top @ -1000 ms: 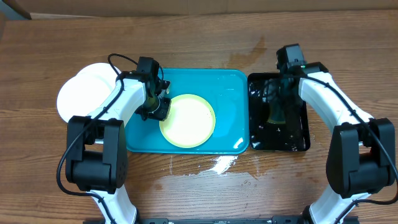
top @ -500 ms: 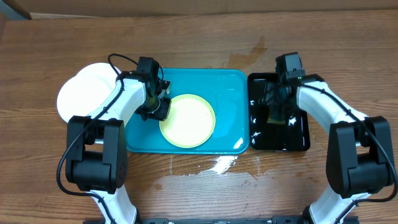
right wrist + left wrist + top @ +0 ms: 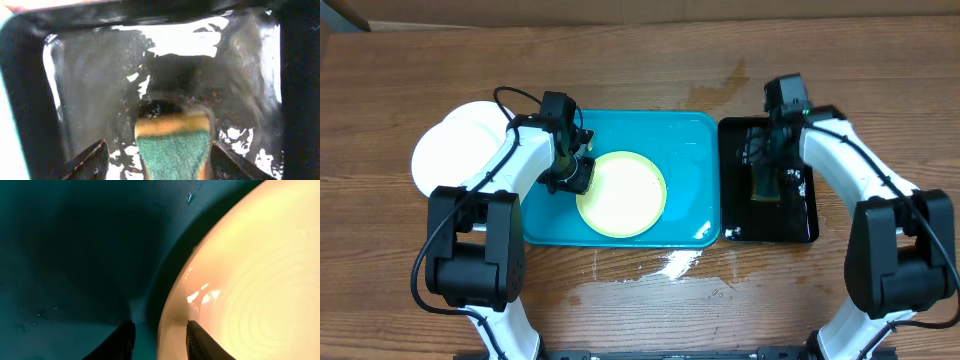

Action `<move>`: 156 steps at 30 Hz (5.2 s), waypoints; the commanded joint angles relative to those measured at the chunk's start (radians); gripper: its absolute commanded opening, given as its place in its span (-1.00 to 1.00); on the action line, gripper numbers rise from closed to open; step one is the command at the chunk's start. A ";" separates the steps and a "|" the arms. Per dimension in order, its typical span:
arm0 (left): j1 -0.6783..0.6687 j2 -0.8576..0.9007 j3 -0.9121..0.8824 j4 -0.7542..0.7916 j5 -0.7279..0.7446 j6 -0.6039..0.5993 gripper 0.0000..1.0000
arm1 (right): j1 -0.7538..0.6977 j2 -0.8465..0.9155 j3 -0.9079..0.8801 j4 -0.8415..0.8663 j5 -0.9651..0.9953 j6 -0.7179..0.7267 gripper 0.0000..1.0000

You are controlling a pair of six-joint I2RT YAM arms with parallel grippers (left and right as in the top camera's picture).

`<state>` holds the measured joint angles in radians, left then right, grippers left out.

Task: Clean dirty plates on tray and stack at the side
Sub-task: 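Dip and rinse the sponge in the black tray's water, then carry the sponge left back onto the yellow plate, then wipe the yellow plate surface with the sponge in the right gripper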

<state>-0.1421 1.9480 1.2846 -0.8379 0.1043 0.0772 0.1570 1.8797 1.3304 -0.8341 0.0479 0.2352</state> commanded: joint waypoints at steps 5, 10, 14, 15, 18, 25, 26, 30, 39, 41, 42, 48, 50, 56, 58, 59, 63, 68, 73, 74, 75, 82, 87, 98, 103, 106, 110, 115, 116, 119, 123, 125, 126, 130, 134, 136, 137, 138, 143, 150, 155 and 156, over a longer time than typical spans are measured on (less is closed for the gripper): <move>0.003 0.013 -0.005 0.002 0.016 -0.013 -0.27 | -0.001 -0.037 0.002 -0.183 -0.009 0.057 0.25; 0.003 0.013 -0.005 0.001 0.016 -0.013 -0.27 | -0.001 -0.037 -0.121 -0.094 -0.017 0.084 0.18; 0.003 0.013 -0.005 0.001 0.016 -0.014 -0.28 | -0.001 -0.037 -0.225 0.059 -0.017 0.084 -0.37; 0.003 0.013 -0.005 0.000 0.016 -0.013 -0.28 | -0.001 -0.037 -0.245 0.089 -0.017 0.083 -0.41; 0.003 0.013 -0.005 -0.003 0.016 -0.013 -0.28 | -0.001 -0.039 -0.245 0.098 -0.018 0.076 0.03; 0.003 0.013 -0.005 0.000 0.016 -0.013 -0.43 | -0.001 -0.056 -0.009 -0.105 -0.016 0.052 0.22; 0.003 0.013 -0.005 -0.001 0.016 -0.013 -0.45 | -0.001 -0.056 -0.002 -0.104 -0.016 0.052 0.28; 0.003 0.013 -0.005 -0.003 0.018 -0.014 -0.42 | -0.001 -0.048 -0.026 -0.089 -0.016 0.053 0.32; 0.003 0.013 -0.005 -0.003 0.019 -0.014 -0.87 | -0.001 -0.036 -0.219 0.116 -0.017 0.053 0.31; 0.003 0.013 -0.005 -0.003 0.019 -0.014 -0.88 | -0.001 -0.036 -0.236 0.136 -0.017 0.053 0.22; 0.003 0.013 -0.005 -0.003 0.019 -0.014 -0.87 | -0.001 -0.036 -0.236 0.138 -0.016 0.052 0.09; 0.003 0.013 -0.005 -0.002 0.019 -0.014 -0.84 | -0.001 -0.040 -0.140 0.071 -0.017 0.049 -0.79; 0.003 0.013 -0.005 -0.002 0.019 -0.014 -0.84 | -0.001 -0.041 -0.076 0.003 -0.017 0.049 -0.92; 0.003 0.013 -0.005 -0.002 0.019 -0.014 -0.84 | -0.001 -0.044 0.089 -0.188 -0.017 0.049 -0.93; 0.003 0.013 -0.005 0.000 0.019 -0.014 -0.85 | -0.001 -0.046 0.117 -0.224 -0.018 0.050 -0.93; 0.003 0.013 -0.005 0.001 0.019 -0.014 -0.84 | -0.001 -0.046 0.126 -0.238 -0.026 0.049 -0.93; 0.003 0.013 -0.005 0.002 0.019 -0.014 -0.88 | -0.002 -0.047 0.131 -0.257 -0.054 0.050 -0.93; 0.003 0.013 -0.005 0.002 0.019 -0.014 -0.89 | -0.002 -0.047 0.131 -0.257 -0.054 0.050 -0.93; 0.003 0.013 -0.005 0.005 0.019 -0.014 -0.91 | -0.001 -0.047 0.131 -0.257 -0.072 0.049 -0.92; 0.003 0.013 -0.005 0.006 0.019 -0.014 -0.91 | -0.001 -0.047 0.131 -0.257 -0.091 0.049 -0.93; 0.003 0.013 -0.005 0.008 0.019 -0.014 -0.92 | -0.001 -0.047 0.131 -0.259 -0.124 0.048 -0.93; 0.003 0.013 -0.005 0.020 0.020 -0.014 -0.92 | 0.053 -0.047 0.131 -0.254 -0.447 -0.035 -0.92; 0.003 0.013 -0.005 0.021 0.021 -0.022 -0.92 | 0.186 -0.046 0.130 -0.189 -0.480 -0.034 -0.92; 0.003 0.013 -0.005 0.011 0.023 -0.022 -0.92 | 0.507 -0.029 0.127 -0.026 -0.099 0.058 -0.92; 0.003 0.013 -0.005 0.013 0.023 -0.022 -0.91 | 0.562 -0.028 0.111 0.069 -0.024 0.057 -0.92; 0.003 0.013 -0.005 0.010 0.023 -0.022 -0.91 | 0.571 -0.027 0.084 0.117 0.004 0.058 -0.92; 0.003 0.013 -0.005 0.009 0.023 -0.022 -0.91 | 0.571 -0.016 0.048 0.167 0.003 0.056 -0.93; 0.003 0.013 -0.005 0.009 0.023 -0.022 -0.92 | 0.572 -0.016 -0.011 0.243 0.003 0.056 -0.82; 0.003 0.013 -0.005 0.009 0.023 -0.022 -0.92 | 0.572 -0.016 -0.022 0.258 0.003 0.057 -0.70; 0.003 0.013 -0.005 0.008 0.023 -0.022 -0.92 | 0.572 -0.016 -0.053 0.297 0.003 0.052 -0.04; 0.003 0.013 -0.005 0.009 0.023 -0.022 -0.92 | 0.572 -0.016 -0.055 0.323 0.003 0.050 0.09; 0.003 0.013 -0.005 0.009 0.023 -0.022 -0.92 | 0.572 -0.016 -0.055 0.329 0.003 0.050 0.14; 0.003 0.013 -0.005 0.009 0.023 -0.022 -0.92 | 0.572 -0.016 -0.056 0.332 0.003 0.050 0.15; 0.003 0.013 -0.005 0.008 0.023 -0.022 -0.92 | 0.572 -0.011 -0.056 0.356 0.005 0.045 0.18; 0.003 0.013 -0.005 0.006 0.023 -0.022 -0.92 | 0.572 0.026 -0.057 0.378 0.015 0.045 0.18; 0.003 0.013 -0.005 0.006 0.023 -0.022 -0.92 | 0.574 0.064 -0.057 0.397 0.014 0.046 0.18; 0.003 0.013 -0.005 0.006 0.023 -0.022 -0.91 | 0.575 0.084 -0.057 0.405 0.015 0.045 0.18; 0.003 0.013 -0.005 0.006 0.023 -0.022 -0.91 | 0.575 0.105 -0.057 0.416 0.015 0.045 0.18; 0.003 0.013 -0.005 0.006 0.023 -0.022 -0.91 | 0.575 0.163 -0.057 0.456 0.015 0.045 0.08; 0.003 0.013 -0.005 0.005 0.023 -0.021 -0.92 | 0.575 0.137 -0.024 0.435 0.024 0.045 -0.92; 0.003 0.013 -0.005 0.005 0.023 -0.021 -0.92 | 0.575 0.050 -0.004 0.383 0.043 0.045 -0.93; 0.003 0.013 -0.005 0.005 0.023 -0.021 -0.92 | 0.575 0.031 -0.004 0.375 0.055 0.045 -0.93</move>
<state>-0.1421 1.9488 1.2835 -0.8303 0.1307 0.0586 0.7273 2.0090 1.2957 -0.4576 0.0734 0.2806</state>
